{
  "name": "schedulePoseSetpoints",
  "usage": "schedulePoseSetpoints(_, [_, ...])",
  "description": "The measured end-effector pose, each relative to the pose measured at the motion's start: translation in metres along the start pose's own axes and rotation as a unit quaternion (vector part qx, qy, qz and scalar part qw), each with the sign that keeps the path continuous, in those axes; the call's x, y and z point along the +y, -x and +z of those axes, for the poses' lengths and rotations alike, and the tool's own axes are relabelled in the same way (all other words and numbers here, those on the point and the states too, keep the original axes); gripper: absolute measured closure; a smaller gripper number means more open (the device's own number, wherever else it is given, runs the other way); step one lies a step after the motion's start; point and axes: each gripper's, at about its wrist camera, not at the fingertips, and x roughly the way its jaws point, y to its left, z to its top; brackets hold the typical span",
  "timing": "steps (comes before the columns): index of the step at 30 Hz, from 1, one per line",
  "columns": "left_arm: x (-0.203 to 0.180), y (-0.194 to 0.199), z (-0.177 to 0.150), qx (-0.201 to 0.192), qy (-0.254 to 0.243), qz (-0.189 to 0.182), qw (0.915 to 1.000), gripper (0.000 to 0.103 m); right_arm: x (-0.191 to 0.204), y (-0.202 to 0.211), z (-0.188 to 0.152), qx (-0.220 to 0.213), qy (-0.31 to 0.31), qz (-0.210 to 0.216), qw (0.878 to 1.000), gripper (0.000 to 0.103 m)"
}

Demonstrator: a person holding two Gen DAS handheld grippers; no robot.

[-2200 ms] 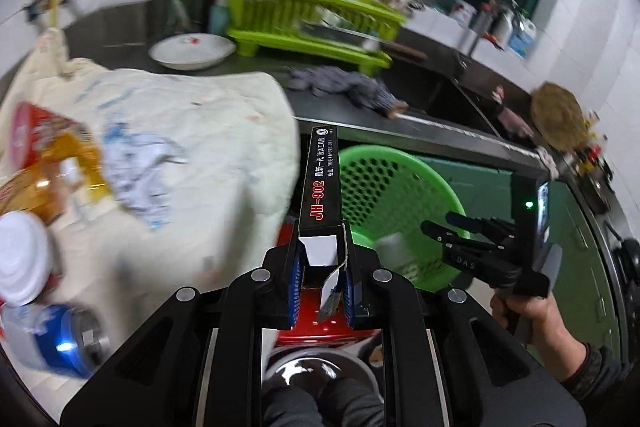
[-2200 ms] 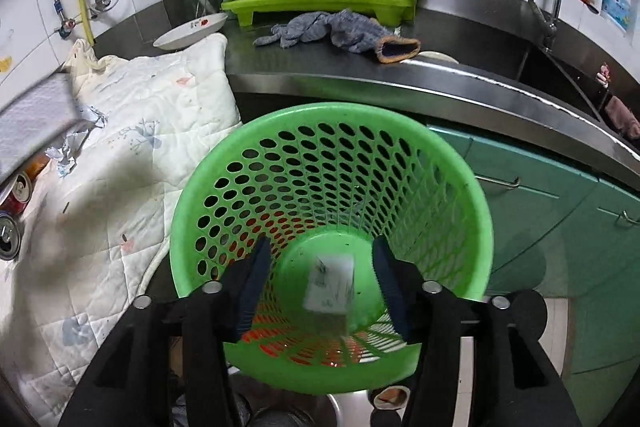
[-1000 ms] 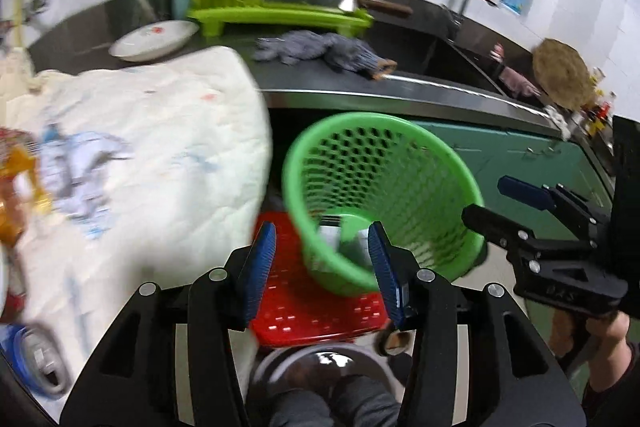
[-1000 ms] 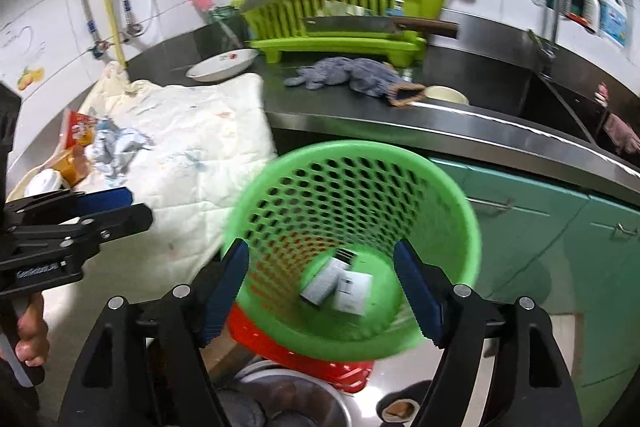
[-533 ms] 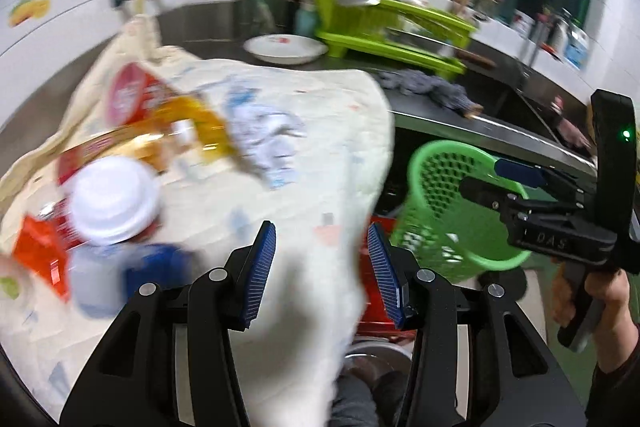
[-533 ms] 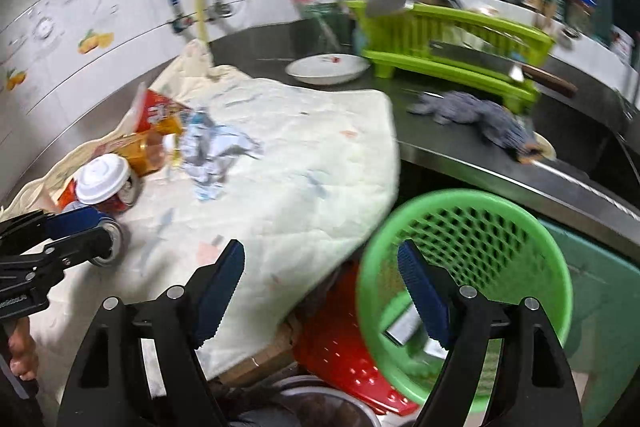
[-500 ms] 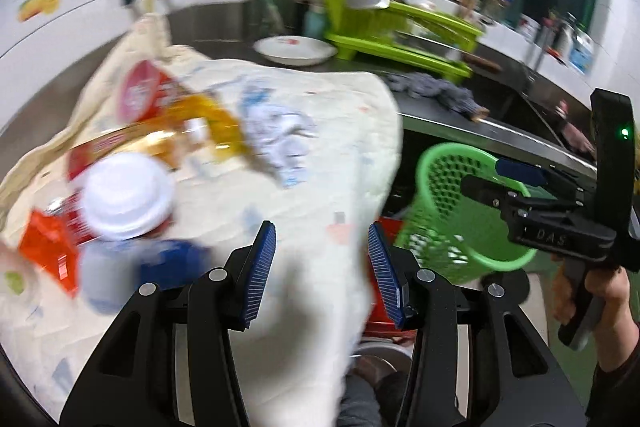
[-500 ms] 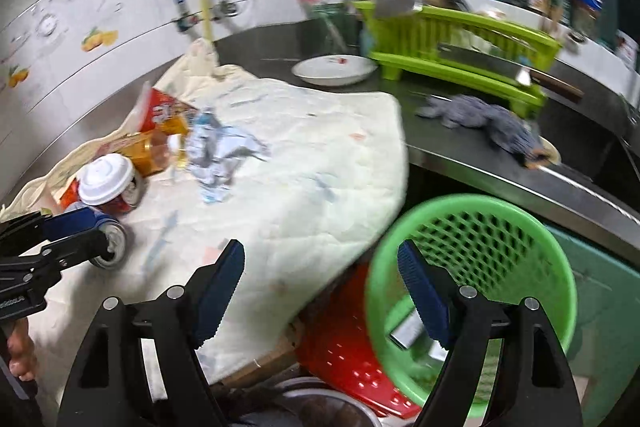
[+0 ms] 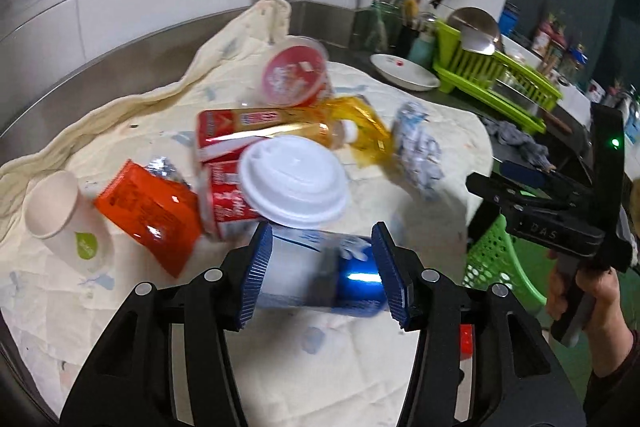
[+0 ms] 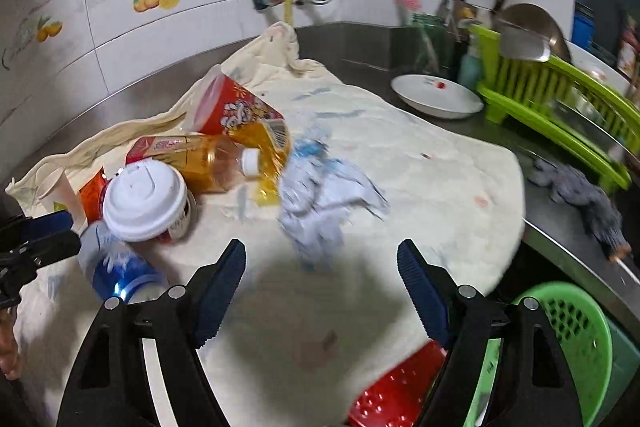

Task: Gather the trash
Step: 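Move the right gripper back to the cloth and grasp the crumpled paper, then carry the crumpled paper over the green basket with the right gripper while the left gripper grasps the white lid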

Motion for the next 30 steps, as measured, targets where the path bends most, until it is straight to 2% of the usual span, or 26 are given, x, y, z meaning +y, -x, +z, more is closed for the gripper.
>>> schedulePoseSetpoints(2, [0.009, -0.002, 0.003, 0.001, 0.006, 0.004, 1.0, 0.05, 0.005, -0.013, 0.01, 0.002, 0.003, 0.002, 1.0, 0.029])
schedulePoseSetpoints(4, [0.013, -0.005, 0.005, 0.003, 0.009, 0.006, 0.9999, 0.05, 0.007, -0.027, 0.018, 0.005, 0.005, 0.002, 1.0, 0.034])
schedulePoseSetpoints(8, [0.02, -0.01, 0.008, 0.009, 0.004, 0.011, 0.9999, 0.05, 0.007, -0.053, 0.03, 0.013, -0.001, 0.003, 1.0, 0.034])
schedulePoseSetpoints(12, [0.017, -0.019, 0.016, 0.015, -0.02, 0.023, 0.9994, 0.039, 0.006, -0.077, 0.041, 0.024, -0.012, 0.011, 1.0, 0.034])
schedulePoseSetpoints(14, [0.015, -0.026, 0.021, 0.019, -0.032, 0.028, 0.9989, 0.033, 0.009, -0.089, 0.045, 0.036, -0.008, 0.007, 0.999, 0.038])
schedulePoseSetpoints(16, [0.01, -0.035, 0.026, 0.025, -0.049, 0.03, 0.998, 0.032, 0.011, -0.097, 0.046, 0.043, -0.003, 0.001, 0.999, 0.05])
schedulePoseSetpoints(19, [0.005, -0.048, 0.032, 0.035, -0.07, 0.029, 0.9965, 0.026, 0.009, -0.099, 0.045, 0.045, -0.003, -0.006, 0.999, 0.059])
schedulePoseSetpoints(22, [0.001, -0.059, 0.036, 0.041, -0.095, 0.034, 0.994, 0.026, 0.004, -0.096, 0.042, 0.046, -0.01, -0.003, 0.999, 0.069])
schedulePoseSetpoints(30, [-0.009, -0.075, 0.043, 0.052, -0.147, 0.02, 0.9876, 0.021, -0.003, -0.068, 0.035, 0.027, -0.012, -0.001, 1.0, 0.074])
